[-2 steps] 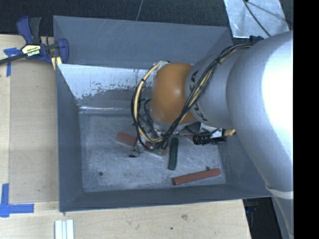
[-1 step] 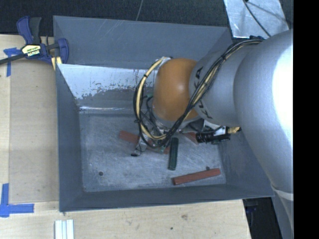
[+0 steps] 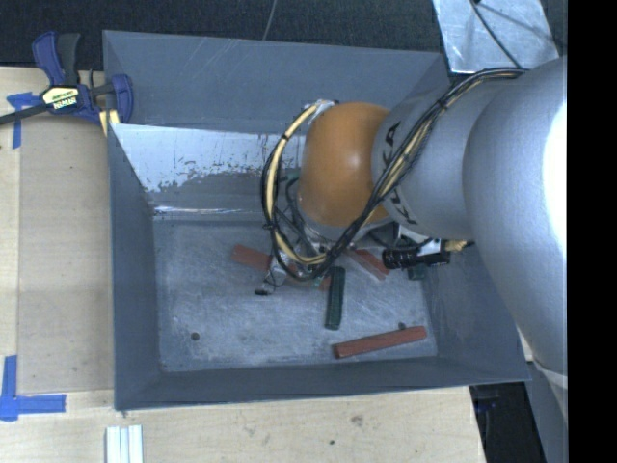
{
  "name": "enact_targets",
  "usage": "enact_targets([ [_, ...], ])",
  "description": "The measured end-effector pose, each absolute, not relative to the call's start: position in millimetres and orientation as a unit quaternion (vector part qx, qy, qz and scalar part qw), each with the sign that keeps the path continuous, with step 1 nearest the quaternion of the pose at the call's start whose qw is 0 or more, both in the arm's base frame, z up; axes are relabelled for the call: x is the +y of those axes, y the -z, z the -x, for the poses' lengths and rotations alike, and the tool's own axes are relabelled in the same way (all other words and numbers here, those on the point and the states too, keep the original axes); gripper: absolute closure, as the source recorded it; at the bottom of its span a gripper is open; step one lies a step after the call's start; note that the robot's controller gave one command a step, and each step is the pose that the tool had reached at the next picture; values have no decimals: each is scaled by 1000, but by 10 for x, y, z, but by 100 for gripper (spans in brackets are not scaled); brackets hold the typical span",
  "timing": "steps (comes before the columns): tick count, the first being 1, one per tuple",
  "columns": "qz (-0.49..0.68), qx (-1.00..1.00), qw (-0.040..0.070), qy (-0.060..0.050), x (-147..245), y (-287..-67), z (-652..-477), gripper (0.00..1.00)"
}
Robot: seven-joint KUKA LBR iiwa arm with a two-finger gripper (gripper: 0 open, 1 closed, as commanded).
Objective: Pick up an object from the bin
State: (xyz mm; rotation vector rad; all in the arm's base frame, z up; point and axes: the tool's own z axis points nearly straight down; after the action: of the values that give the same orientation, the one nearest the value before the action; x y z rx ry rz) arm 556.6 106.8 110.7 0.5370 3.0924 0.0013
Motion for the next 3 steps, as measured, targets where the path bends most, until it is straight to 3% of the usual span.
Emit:
enact_targets([
  [3, -171, 985, 0, 0, 1063, -1343, -5560, 100],
])
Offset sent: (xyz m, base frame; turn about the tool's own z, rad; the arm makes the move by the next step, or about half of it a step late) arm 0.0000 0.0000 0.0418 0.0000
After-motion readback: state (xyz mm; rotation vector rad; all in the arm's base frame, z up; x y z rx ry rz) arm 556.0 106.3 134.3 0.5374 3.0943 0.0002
